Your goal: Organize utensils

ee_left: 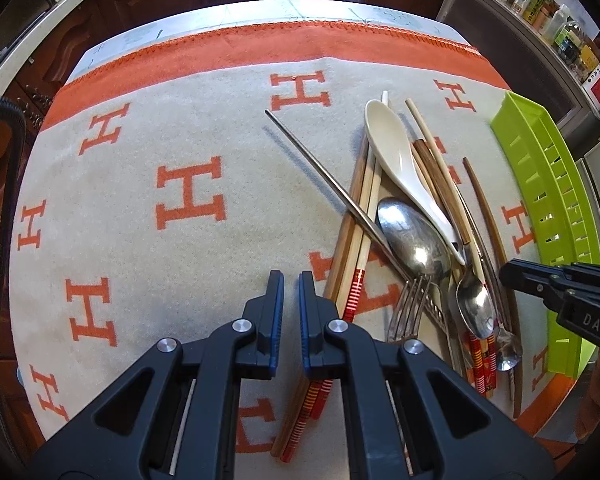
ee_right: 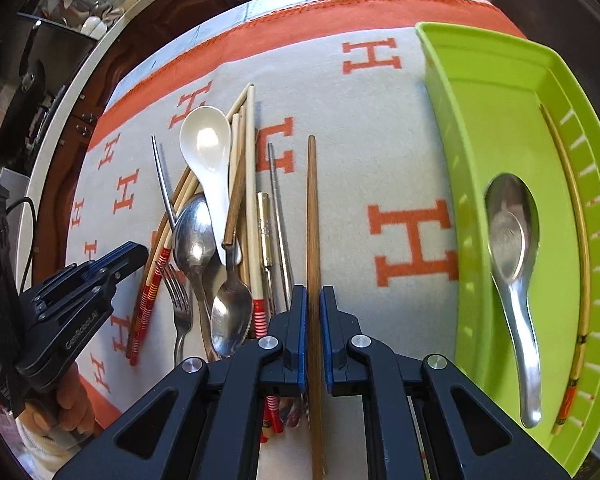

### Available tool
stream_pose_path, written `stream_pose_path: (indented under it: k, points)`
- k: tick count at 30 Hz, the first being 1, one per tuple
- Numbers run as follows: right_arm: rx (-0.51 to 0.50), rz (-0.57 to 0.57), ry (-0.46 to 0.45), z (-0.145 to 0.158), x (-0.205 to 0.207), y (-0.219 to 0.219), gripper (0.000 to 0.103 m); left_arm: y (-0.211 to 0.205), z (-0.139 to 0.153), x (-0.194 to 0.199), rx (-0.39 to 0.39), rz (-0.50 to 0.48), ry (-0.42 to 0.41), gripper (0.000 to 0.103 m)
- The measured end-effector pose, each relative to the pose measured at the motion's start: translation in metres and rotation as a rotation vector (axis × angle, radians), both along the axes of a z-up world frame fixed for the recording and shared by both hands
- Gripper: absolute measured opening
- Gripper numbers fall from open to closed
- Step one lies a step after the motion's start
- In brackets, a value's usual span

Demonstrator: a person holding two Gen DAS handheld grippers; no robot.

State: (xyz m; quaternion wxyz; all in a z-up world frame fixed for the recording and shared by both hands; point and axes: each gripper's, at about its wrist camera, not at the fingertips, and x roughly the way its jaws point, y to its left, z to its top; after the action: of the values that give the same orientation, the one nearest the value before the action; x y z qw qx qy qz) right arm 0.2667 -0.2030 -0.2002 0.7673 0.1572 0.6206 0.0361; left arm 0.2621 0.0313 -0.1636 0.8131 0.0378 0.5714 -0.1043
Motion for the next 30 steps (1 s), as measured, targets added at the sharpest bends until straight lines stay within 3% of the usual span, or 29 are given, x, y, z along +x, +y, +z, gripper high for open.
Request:
stream_pose_path:
  k: [4, 12, 17, 21, 26, 30]
  points:
    - [0.018, -0.003, -0.005, 0.002, 0.000, -0.009, 0.006, -0.002, 0.001, 0.004, -0.009, 0.003, 0.010, 0.004]
    - [0.043, 0.003, -0.003, 0.000, -0.002, -0.012, 0.006, 0.017, -0.001, 0.014, -0.153, 0.041, 0.085, 0.004]
    - [0.049, 0.009, -0.004, -0.002, 0.001, -0.011, 0.006, 0.010, -0.001, 0.012, -0.113, 0.005, 0.077, 0.004]
    - [0.061, 0.009, -0.006, -0.002, 0.002, -0.013, 0.006, 0.012, 0.000, 0.014, -0.155, 0.012, 0.106, 0.004]
    - [0.061, 0.015, -0.008, -0.003, 0.000, -0.012, 0.006, 0.019, 0.013, 0.012, -0.186, 0.022, 0.086, 0.004]
    - [0.062, 0.016, -0.009, -0.003, 0.000, -0.011, 0.006, 0.016, 0.013, 0.010, -0.167, 0.000, 0.095, 0.004]
